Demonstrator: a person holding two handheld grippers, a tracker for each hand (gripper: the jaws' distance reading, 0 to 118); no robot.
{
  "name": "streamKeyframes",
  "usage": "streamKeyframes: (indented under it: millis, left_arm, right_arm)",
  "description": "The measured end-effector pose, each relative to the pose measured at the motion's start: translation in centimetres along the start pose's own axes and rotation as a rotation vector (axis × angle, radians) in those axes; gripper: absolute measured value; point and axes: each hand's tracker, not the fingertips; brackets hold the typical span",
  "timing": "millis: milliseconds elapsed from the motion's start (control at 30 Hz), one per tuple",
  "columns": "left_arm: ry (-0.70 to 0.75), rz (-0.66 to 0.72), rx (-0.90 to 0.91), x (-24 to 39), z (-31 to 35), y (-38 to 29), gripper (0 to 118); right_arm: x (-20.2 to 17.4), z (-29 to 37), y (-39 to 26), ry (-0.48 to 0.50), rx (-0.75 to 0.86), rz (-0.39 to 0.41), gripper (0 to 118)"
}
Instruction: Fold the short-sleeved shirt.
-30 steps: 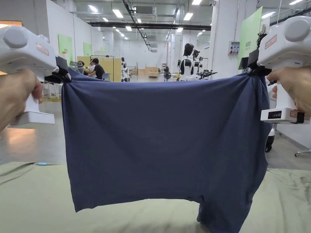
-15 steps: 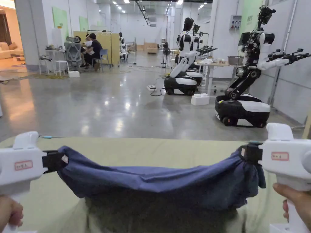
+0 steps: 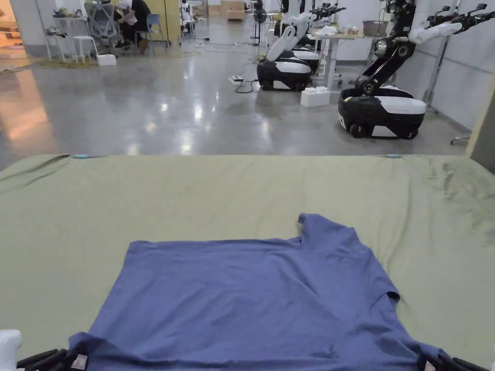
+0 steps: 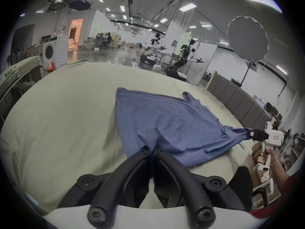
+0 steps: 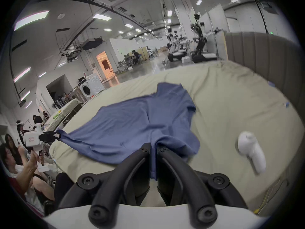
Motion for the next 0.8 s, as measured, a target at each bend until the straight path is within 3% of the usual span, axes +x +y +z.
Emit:
streamKeyframes:
  millis: [167, 267, 433, 467, 500, 533, 567, 600, 700, 800]
  left_arm:
    - [0.024, 0.097, -0.100, -1.9, 1.2, -3.9, 2]
    - [0.029, 0.113, -0.141, -2.3, 1.2, -5.6, 2]
    - [0.065, 0.069, -0.229, -1.9, -0.6, -7.3, 2]
    - [0.099, 0.060, -0.233, -1.9, -0.9, -7.3, 6]
    - [0.093, 0.070, -0.230, -2.0, -1.1, -7.1, 25]
    - [0.076, 0.095, -0.230, -2.1, -1.0, -6.7, 62]
    - [0.064, 0.135, -0.230, -2.0, -0.5, -6.1, 88]
    - [0.039, 0.157, -0.193, -1.4, 0.7, -5.5, 88]
    - [0.165, -0.056, 0.087, 3.5, 7.5, -3.6, 88]
    - [0.297, -0.240, 0.367, 9.2, 13.7, -4.3, 88]
  right_arm:
    - [0.5, 1.4, -3.1, -0.012, -0.035, -0.049, 7]
    - [1.6, 0.8, -4.5, -0.058, -0.101, 0.018, 7]
    - [3.1, -1.2, -5.9, -0.070, -0.190, -0.002, 7]
    - [3.2, -1.6, -6.0, -0.080, -0.212, -0.006, 14]
    - [3.2, -1.7, -5.8, -0.137, -0.235, 0.004, 31]
    - [2.9, -1.4, -5.3, -0.188, -0.242, 0.018, 59]
    - [2.5, -0.7, -4.8, -0.228, -0.246, 0.036, 87]
    - [2.2, 0.6, -4.3, -0.251, -0.204, 0.048, 91]
    - [-2.3, 8.2, -3.8, -0.326, 0.138, 0.159, 108]
    - [-6.4, 13.7, -5.4, -0.311, 0.429, 0.200, 108]
